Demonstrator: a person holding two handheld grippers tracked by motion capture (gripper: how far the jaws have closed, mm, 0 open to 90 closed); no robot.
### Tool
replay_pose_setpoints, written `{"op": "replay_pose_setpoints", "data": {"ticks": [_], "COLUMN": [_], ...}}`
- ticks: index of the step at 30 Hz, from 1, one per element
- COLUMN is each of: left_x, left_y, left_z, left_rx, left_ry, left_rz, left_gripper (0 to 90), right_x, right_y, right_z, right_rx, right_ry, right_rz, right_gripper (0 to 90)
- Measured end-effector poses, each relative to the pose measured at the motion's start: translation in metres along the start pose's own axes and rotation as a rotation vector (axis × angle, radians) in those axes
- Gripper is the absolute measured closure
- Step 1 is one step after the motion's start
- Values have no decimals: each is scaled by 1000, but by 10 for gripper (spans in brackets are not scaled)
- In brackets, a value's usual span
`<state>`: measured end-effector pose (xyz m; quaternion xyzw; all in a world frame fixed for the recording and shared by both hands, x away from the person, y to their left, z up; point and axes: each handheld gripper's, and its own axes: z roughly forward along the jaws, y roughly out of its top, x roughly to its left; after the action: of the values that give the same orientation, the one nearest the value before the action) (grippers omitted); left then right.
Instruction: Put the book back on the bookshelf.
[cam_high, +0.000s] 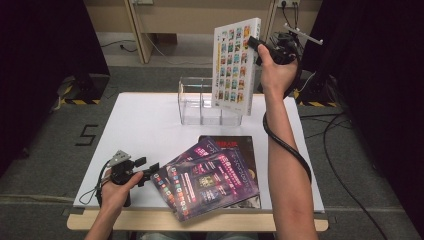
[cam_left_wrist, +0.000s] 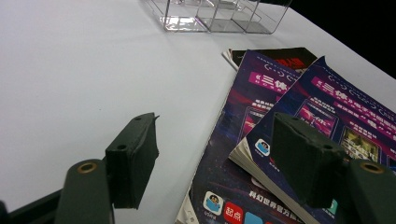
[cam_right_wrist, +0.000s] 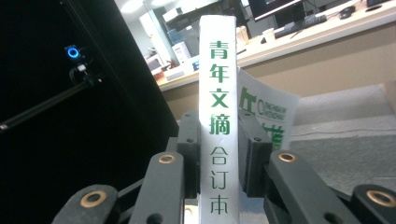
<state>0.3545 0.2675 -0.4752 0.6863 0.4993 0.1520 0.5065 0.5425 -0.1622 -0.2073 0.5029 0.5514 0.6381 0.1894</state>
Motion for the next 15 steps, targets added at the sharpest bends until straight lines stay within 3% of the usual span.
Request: {"op": "replay_pose_setpoints", "data": {"ticks": [6, 15], "left_x": [0, 0], "left_y": [0, 1], "left_z": [1, -1], "left_rx": [2, 0], "left_ry": [2, 2], "left_rz": [1, 6], "left_gripper": [316, 317], "right_x": [-1, 11], "right_y": [-3, -4], "right_z": [5, 11], "right_rx": [8, 13], "right_ry": [13, 53], "right_rz": [16, 8], "right_gripper": [743, 743]}}
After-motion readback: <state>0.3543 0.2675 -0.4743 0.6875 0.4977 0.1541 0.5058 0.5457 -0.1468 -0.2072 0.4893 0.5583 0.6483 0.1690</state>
